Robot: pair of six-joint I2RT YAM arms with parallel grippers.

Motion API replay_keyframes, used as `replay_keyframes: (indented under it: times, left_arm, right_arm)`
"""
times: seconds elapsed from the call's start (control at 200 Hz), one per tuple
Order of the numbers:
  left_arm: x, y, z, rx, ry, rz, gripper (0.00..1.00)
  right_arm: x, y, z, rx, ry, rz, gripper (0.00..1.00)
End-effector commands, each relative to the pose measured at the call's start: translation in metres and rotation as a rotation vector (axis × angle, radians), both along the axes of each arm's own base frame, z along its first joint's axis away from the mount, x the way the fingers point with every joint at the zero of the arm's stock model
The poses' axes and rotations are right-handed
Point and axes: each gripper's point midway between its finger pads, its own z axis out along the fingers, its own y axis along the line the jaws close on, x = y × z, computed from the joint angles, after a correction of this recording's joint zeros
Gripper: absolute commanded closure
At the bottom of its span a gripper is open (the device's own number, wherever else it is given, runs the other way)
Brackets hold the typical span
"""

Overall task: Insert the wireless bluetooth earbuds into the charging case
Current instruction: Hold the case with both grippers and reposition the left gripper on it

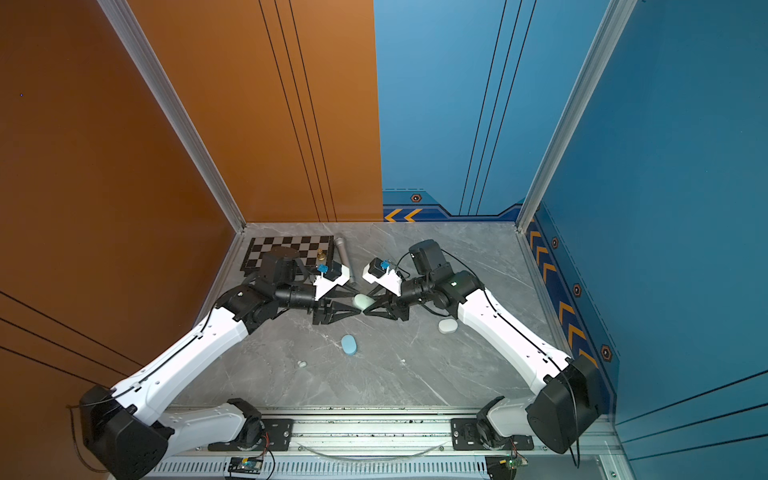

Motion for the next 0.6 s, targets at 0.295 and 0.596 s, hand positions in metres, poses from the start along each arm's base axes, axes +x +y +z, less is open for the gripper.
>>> replay_keyframes:
  times: [0.295, 0.596]
  left_arm:
    - [-0.014, 0.001, 0.001, -0.021, 0.068, -0.056, 0.46]
    - [-0.012, 0.001, -0.002, -0.013, 0.076, -0.054, 0.42]
  right_arm:
    - [-0.001, 0.0, 0.017, 0.012, -0.052, 0.011, 0.78]
    - [-0.002, 0.0, 0.023, 0.023, -0.062, 0.012, 0.79]
